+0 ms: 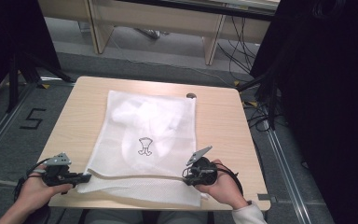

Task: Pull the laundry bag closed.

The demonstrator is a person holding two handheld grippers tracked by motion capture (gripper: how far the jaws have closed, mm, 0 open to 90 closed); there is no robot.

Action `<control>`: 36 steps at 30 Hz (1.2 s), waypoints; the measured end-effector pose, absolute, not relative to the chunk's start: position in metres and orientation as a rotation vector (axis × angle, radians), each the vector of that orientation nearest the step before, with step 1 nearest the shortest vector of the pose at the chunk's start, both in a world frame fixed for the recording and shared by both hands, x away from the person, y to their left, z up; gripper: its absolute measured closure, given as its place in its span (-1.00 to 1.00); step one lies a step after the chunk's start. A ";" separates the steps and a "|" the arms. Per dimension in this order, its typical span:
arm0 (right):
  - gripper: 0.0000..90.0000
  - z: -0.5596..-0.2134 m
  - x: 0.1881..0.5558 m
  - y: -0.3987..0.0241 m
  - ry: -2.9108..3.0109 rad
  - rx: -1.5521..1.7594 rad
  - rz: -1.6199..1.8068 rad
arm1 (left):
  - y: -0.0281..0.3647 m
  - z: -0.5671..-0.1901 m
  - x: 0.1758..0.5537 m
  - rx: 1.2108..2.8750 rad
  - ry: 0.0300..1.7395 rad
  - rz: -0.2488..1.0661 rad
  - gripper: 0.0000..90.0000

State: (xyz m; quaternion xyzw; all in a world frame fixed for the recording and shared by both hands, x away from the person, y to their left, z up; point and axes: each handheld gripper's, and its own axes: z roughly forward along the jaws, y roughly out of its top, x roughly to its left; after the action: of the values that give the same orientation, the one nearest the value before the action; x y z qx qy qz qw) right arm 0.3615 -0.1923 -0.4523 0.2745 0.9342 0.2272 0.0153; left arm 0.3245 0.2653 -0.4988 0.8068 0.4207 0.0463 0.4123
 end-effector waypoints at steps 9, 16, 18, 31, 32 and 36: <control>0.83 -0.454 0.358 -0.208 2.894 0.929 0.670 | 0.265 -0.500 0.324 2.016 1.056 0.128 0.89; 0.83 -0.455 0.358 -0.219 2.899 0.945 0.666 | 0.264 -0.500 0.324 2.018 1.059 0.126 0.89; 0.83 -0.456 0.357 -0.220 2.902 0.969 0.654 | 0.264 -0.500 0.324 2.017 1.059 0.124 0.89; 0.83 -0.466 0.360 -0.218 2.929 0.948 0.574 | 0.265 -0.500 0.324 2.026 1.051 0.132 0.88; 0.82 -0.466 0.360 -0.219 2.941 0.933 0.587 | 0.264 -0.500 0.324 2.029 1.054 0.135 0.87; 0.54 -0.464 0.360 -0.222 2.890 0.948 0.666 | 0.265 -0.498 0.324 2.053 1.036 0.188 0.72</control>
State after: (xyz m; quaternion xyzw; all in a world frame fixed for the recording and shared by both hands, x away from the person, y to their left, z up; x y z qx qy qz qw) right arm 0.3598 -0.2220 -0.4640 0.3043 0.9281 0.2139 0.0142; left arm 0.3243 0.2648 -0.4983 0.8135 0.4107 0.0745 0.4051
